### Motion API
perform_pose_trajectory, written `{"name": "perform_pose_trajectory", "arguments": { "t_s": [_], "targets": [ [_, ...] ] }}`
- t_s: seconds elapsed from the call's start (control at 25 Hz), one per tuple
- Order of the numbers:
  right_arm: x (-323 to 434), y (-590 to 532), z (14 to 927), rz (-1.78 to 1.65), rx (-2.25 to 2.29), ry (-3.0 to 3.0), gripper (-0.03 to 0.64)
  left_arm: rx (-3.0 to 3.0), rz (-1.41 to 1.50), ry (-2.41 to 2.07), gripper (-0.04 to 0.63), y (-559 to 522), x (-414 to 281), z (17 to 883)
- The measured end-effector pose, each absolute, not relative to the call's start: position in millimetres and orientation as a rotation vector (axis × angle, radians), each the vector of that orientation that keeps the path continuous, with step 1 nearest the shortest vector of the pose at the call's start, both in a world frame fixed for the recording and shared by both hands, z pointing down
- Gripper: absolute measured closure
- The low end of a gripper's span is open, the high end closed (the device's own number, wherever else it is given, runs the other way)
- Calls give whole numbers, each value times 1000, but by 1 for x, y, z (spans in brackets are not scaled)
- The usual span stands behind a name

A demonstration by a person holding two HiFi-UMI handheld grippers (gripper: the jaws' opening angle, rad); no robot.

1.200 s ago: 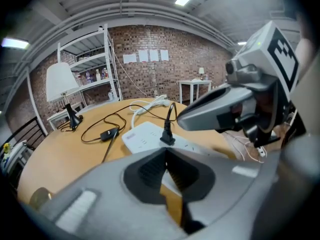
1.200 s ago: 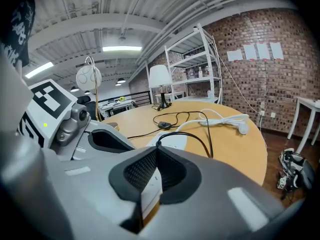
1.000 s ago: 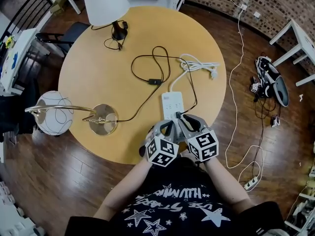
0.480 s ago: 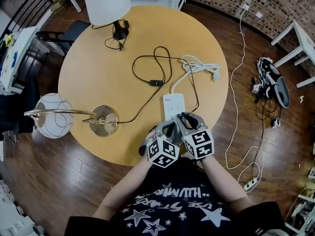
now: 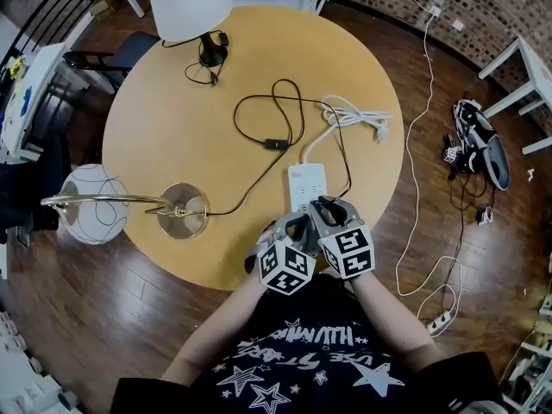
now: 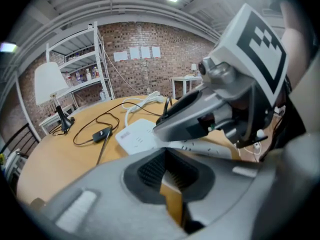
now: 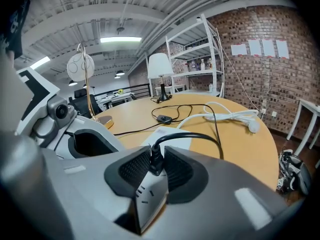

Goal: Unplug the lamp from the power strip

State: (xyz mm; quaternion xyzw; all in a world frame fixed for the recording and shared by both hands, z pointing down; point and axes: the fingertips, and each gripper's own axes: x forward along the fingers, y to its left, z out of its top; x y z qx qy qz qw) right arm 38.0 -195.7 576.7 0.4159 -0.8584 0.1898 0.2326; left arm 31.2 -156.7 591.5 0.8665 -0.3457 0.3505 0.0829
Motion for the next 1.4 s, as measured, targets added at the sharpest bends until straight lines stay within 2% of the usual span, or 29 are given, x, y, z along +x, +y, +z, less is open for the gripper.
{"name": "perform_pose_trajectory", "arguments": {
  "t_s": [0.6,1.0,1.4],
  "targets": [
    [39,-197,577,465,1202,-2241,549,2517,1044,-1030,592,-159,31,592],
    [36,-203,539,401,1269,-2319,552,2507,1038,-1025,594,-159,31,592],
    [71,-208,523,431,1368,-2335,552,2487,988,-1046,594,-160,29,593]
  ]
}}
